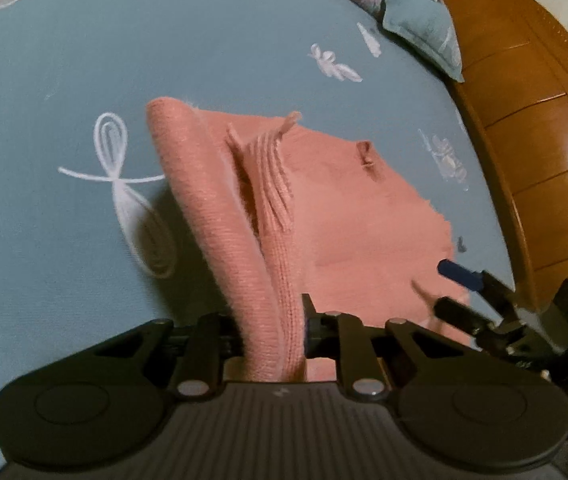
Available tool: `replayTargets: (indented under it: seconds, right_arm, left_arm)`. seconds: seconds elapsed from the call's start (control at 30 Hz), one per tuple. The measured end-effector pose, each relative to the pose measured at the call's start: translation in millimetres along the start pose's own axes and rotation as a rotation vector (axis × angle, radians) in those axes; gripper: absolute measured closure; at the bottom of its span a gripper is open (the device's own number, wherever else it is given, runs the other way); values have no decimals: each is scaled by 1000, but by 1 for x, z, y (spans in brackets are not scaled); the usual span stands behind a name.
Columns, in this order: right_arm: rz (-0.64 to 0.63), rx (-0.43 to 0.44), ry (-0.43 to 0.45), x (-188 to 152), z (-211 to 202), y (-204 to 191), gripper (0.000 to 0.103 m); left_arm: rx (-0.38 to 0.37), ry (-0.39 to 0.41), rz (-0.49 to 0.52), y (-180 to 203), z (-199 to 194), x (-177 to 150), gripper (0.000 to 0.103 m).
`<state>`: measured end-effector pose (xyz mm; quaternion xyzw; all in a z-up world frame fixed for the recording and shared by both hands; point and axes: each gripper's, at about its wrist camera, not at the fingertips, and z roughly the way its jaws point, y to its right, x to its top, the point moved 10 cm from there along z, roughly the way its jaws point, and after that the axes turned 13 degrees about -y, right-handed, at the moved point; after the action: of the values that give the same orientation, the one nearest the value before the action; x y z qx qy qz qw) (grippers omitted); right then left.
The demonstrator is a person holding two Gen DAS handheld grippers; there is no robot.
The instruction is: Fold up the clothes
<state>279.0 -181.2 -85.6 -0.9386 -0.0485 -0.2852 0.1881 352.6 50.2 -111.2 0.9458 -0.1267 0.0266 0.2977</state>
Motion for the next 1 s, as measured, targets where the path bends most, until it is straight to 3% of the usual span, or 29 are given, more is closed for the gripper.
replayTargets:
  seconds: [0.53, 0.83, 1.0]
  right_arm:
    - [65, 35, 91, -27, -54, 67, 0]
    - [120, 26, 129, -43, -75, 102, 0]
    - [157, 4, 148, -52, -86, 119, 0]
  left_arm:
    - [-78, 61, 10, 106, -11, 14, 86]
    - [-161, 63, 52, 169, 9, 25, 86]
    - [-185, 22, 89, 198, 39, 30, 86]
